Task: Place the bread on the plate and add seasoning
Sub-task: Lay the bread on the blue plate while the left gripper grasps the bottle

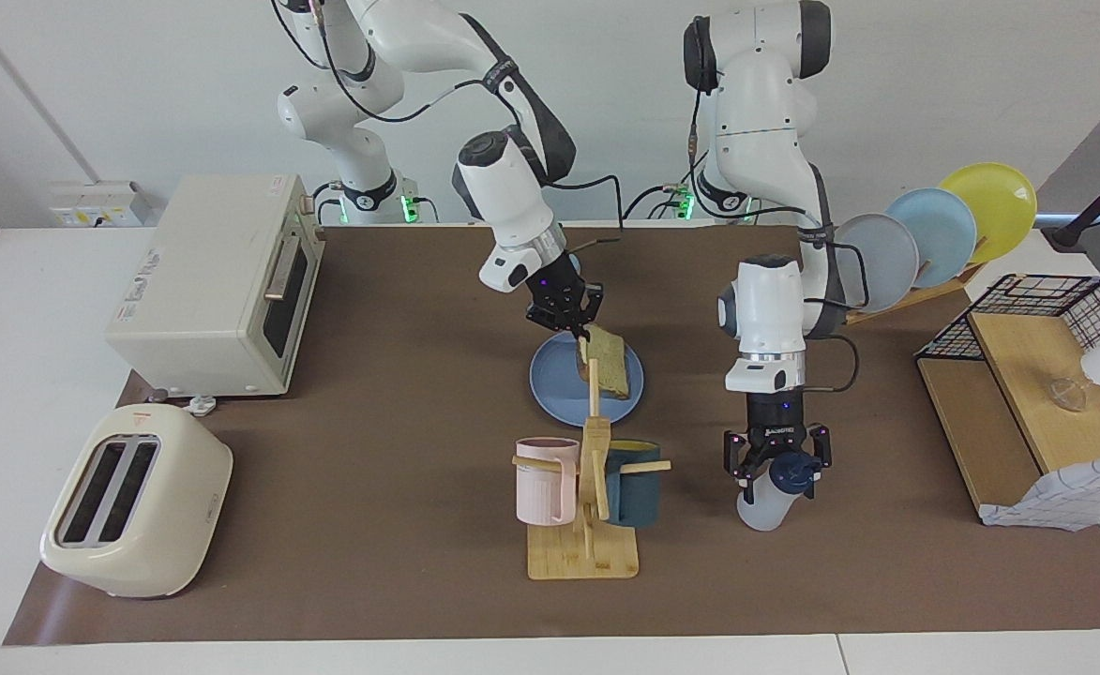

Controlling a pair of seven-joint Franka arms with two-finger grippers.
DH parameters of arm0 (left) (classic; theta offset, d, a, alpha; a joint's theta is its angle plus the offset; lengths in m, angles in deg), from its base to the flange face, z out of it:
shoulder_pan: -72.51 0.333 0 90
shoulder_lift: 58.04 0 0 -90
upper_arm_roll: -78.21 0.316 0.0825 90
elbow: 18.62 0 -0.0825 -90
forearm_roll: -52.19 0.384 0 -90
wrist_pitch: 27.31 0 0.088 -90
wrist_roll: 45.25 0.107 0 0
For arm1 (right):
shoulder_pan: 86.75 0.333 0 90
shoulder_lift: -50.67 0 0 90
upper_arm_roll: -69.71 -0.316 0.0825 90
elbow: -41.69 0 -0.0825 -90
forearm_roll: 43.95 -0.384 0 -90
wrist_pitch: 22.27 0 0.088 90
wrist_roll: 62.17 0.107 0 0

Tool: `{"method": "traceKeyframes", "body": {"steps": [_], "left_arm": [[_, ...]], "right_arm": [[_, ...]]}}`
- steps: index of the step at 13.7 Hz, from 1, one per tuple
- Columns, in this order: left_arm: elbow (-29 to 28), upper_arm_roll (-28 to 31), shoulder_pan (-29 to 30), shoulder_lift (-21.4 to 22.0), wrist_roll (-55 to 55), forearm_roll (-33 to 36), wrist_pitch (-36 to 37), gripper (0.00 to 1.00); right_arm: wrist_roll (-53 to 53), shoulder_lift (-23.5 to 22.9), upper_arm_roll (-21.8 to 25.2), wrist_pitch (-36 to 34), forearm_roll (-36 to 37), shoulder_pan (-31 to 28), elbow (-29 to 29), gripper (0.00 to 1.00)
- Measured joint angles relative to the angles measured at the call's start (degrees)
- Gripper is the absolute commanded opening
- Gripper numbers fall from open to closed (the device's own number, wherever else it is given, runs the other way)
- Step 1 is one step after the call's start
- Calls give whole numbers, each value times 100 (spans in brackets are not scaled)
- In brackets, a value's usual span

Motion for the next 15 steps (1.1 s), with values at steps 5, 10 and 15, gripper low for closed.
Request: {"method": "traceKeyframes", "body": {"steps": [5,10,15], "left_arm": [[4,1,-1,-4,0,0,-33,15],[16,26,2,-6,0,-2,-69,15],[233,202,15,201,0,-4,120,4]], "right_arm": [[-154,430,-6,-497,0,-363,-11,0],[114,407,-40,-313,-6,-149,45,0],[114,288,-48,59,-7,-67,132,0]]}}
